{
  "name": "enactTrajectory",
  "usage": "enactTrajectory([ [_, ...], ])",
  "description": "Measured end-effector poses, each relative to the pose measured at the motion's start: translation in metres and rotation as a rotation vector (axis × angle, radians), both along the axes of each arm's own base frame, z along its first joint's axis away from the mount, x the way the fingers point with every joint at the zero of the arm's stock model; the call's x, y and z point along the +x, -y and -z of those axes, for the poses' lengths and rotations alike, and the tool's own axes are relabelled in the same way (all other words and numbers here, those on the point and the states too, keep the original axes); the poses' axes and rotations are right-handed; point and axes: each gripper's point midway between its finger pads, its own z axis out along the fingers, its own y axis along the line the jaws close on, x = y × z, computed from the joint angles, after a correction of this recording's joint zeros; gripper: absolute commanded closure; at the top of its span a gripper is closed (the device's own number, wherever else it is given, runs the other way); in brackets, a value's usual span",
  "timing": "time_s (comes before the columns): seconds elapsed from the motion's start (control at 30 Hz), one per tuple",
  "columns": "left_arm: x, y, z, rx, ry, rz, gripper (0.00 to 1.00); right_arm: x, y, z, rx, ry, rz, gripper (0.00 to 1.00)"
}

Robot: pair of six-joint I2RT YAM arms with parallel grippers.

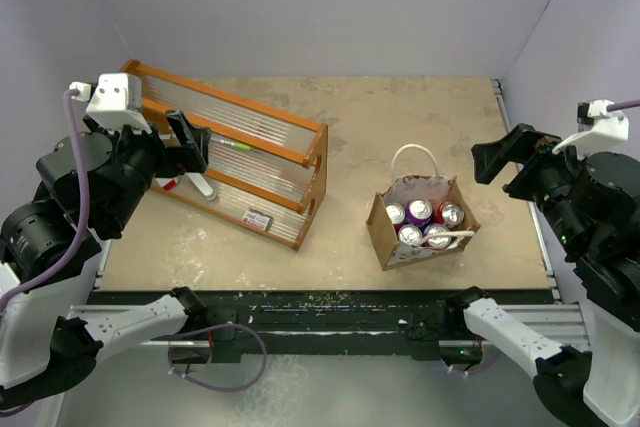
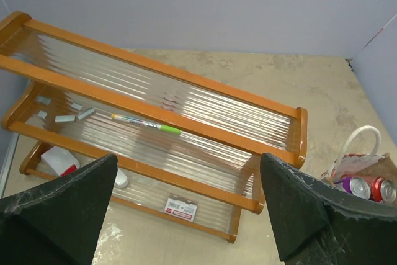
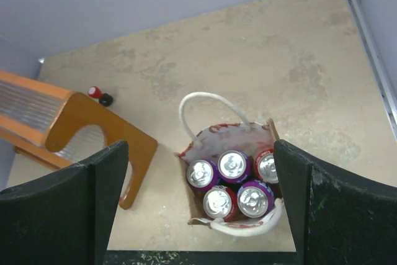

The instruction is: Take the beverage out of the canvas bag

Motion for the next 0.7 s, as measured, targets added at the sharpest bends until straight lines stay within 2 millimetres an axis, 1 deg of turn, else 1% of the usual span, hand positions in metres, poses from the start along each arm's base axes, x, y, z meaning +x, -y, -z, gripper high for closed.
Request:
enactTrajectory([
  [0.13,0.003,0.006,0.007,-0.008,-0.020,0.011,0.01,0.002,0.007,0.017,-0.014,-0.058,0.050,0.00],
  [0.23,0.004,0.011,0.009,-0.021,-0.030,0.023,0.01,0.002,0.013,0.028,-0.023,-0.098,0.095,0.00],
  [0.4,0.005,0.018,0.011,-0.047,-0.035,0.047,0.01,0.000,0.019,0.043,-0.024,-0.154,0.139,0.00],
  [0.57,0.007,0.028,0.011,-0.077,-0.038,0.081,0.01,0.000,0.015,0.060,-0.014,-0.205,0.131,0.00],
  [0.7,0.008,0.037,0.010,-0.103,-0.038,0.115,0.01,-0.006,0.004,0.089,-0.005,-0.270,0.071,0.00],
])
